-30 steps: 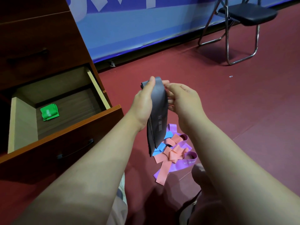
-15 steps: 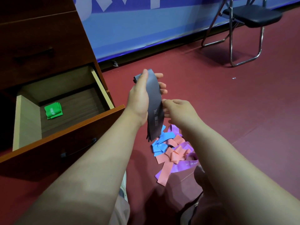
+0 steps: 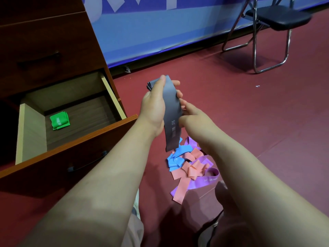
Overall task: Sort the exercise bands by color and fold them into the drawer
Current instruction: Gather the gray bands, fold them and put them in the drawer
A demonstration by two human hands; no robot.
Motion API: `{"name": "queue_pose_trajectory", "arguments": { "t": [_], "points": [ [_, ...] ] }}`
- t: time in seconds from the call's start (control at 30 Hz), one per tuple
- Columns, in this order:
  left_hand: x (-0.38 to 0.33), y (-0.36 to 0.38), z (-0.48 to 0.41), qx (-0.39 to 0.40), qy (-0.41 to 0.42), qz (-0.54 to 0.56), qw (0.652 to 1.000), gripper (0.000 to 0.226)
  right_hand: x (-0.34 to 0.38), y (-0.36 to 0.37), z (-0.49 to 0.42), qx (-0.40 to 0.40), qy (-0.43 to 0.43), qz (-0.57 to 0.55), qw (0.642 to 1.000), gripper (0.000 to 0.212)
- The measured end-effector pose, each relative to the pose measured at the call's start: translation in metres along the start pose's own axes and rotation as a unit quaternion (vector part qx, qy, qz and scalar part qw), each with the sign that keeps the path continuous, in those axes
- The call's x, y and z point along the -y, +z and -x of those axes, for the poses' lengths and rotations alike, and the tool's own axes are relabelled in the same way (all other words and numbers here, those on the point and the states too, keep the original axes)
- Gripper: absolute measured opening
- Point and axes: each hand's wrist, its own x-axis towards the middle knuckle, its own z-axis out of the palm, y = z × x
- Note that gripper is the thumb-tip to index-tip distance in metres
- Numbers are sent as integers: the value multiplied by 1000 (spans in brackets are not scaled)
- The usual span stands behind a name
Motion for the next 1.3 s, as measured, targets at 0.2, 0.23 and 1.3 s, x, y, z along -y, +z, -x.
{"name": "queue_pose_trajectory", "arguments": {
  "t": [0.2, 0.23, 1.3],
  "points": [
    [1, -3, -4, -36, 25, -37, 998, 44, 5, 3, 5, 36, 17, 62, 997, 42],
    [1, -4, -4, -38, 24, -43, 998, 45, 7, 3, 7, 35, 13, 76, 996, 31],
    [7, -14, -7, -32, -205, -265, 942, 35, 11, -7, -2, -121, -33, -45, 991, 22]
  ]
}}
